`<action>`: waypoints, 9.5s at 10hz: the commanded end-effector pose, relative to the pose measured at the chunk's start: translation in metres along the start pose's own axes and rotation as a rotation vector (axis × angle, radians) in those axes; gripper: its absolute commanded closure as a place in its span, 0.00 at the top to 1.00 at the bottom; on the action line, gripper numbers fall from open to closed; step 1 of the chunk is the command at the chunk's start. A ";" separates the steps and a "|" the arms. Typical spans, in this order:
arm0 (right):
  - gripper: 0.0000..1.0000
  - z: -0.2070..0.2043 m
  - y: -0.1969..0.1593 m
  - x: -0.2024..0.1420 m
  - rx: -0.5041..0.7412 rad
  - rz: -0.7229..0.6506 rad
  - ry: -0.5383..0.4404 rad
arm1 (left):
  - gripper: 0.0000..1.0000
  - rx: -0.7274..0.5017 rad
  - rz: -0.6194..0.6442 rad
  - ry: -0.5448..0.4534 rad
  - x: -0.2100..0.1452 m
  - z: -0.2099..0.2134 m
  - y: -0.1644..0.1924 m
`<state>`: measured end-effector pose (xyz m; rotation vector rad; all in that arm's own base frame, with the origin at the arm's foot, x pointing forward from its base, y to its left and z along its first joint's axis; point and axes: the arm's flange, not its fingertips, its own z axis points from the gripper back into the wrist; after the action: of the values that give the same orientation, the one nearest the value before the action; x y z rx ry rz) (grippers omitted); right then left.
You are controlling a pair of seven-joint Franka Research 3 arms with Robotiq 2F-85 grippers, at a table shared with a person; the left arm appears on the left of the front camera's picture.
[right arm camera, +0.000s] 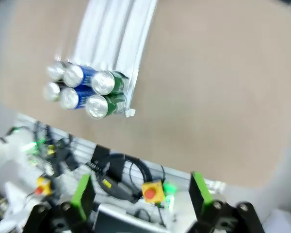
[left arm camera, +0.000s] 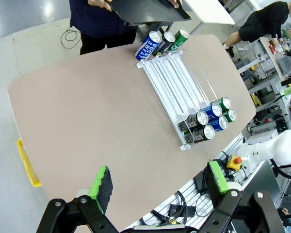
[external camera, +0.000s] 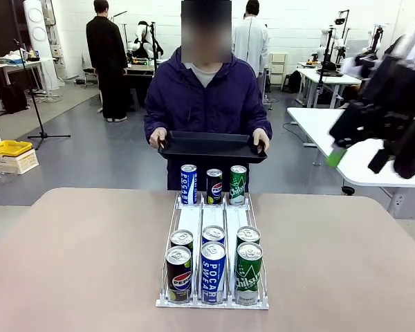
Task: Retrieve and hand over the desired beverage to the person.
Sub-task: Pick up a can of the same type that the person held from the Automatic Can Dispenser, then place the picked can on the Handle tray extended by the person.
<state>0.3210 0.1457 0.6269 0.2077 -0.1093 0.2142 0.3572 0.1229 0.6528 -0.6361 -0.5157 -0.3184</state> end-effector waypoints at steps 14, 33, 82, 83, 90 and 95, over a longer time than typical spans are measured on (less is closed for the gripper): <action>1.00 -0.095 0.110 0.020 -0.193 -0.165 0.017 | 1.00 -0.012 -0.015 -0.001 0.001 0.002 0.001; 1.00 -0.206 0.122 0.008 -0.179 -0.239 0.078 | 1.00 -0.012 -0.015 -0.001 0.001 0.002 0.001; 0.42 -0.005 0.153 0.152 -0.227 -0.194 0.185 | 1.00 -0.012 -0.015 -0.001 0.001 0.002 0.001; 0.42 -0.005 0.153 0.152 -0.227 -0.194 0.185 | 1.00 -0.012 -0.015 -0.001 0.001 0.002 0.001; 0.42 -0.005 0.153 0.152 -0.227 -0.194 0.185 | 1.00 -0.012 -0.015 -0.001 0.001 0.002 0.001; 0.42 -0.005 0.153 0.152 -0.227 -0.194 0.185 | 1.00 -0.012 -0.015 -0.001 0.001 0.002 0.001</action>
<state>0.4397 0.3269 0.6716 -0.0332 0.0874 0.0305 0.3574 0.1231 0.6532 -0.6358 -0.5158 -0.3184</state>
